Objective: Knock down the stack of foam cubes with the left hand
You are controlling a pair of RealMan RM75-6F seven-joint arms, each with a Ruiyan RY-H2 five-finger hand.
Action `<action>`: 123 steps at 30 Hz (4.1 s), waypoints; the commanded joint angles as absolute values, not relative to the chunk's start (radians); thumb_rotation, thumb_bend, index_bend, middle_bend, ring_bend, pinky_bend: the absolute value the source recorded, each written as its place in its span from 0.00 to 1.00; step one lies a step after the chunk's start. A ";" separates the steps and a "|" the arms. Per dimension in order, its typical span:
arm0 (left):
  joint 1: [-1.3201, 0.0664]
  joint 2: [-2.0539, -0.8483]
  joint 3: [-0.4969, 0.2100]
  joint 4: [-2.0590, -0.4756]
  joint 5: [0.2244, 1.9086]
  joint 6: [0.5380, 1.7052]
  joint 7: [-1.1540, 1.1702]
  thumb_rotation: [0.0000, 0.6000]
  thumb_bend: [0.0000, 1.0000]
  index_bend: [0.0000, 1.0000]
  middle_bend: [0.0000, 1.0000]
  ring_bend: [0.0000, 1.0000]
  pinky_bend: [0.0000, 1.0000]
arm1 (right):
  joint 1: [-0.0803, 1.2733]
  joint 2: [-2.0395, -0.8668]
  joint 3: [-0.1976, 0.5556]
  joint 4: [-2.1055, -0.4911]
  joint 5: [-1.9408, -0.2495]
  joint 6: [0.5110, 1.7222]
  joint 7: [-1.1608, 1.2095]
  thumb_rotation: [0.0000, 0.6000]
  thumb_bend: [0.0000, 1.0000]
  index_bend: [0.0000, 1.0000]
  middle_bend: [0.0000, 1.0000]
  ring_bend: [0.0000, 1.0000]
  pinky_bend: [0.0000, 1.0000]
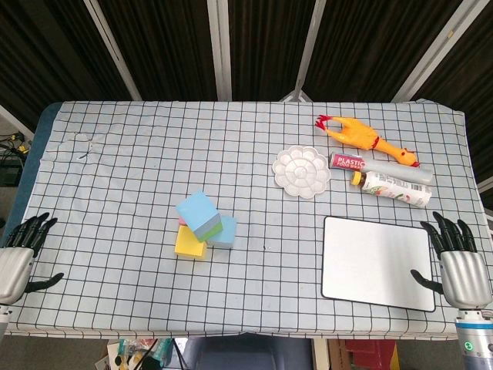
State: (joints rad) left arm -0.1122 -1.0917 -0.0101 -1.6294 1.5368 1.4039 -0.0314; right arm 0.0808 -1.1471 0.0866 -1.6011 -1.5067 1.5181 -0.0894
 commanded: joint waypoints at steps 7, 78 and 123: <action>-0.219 -1.073 0.011 -1.681 1.543 1.210 -0.195 1.00 0.09 0.00 0.00 0.00 0.10 | 0.087 -1.154 0.084 -1.599 -1.506 1.504 -0.103 1.00 0.03 0.18 0.07 0.11 0.06; -0.728 -1.599 -0.201 -1.345 1.220 0.887 0.124 1.00 0.10 0.04 0.04 0.00 0.14 | 0.108 -1.169 0.087 -1.575 -1.457 1.446 -0.099 1.00 0.03 0.18 0.07 0.11 0.06; -0.596 -1.558 -0.159 -0.912 1.518 1.371 -0.249 1.00 0.53 0.27 0.41 0.43 0.54 | 0.129 -1.179 0.070 -1.583 -1.451 1.394 -0.103 1.00 0.03 0.18 0.07 0.12 0.06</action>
State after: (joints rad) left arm -0.6023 -1.5605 -0.1695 -0.9442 1.5291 1.4033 -0.2157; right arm 0.1262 -1.1774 0.0697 -1.5824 -1.4515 1.3985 -0.0998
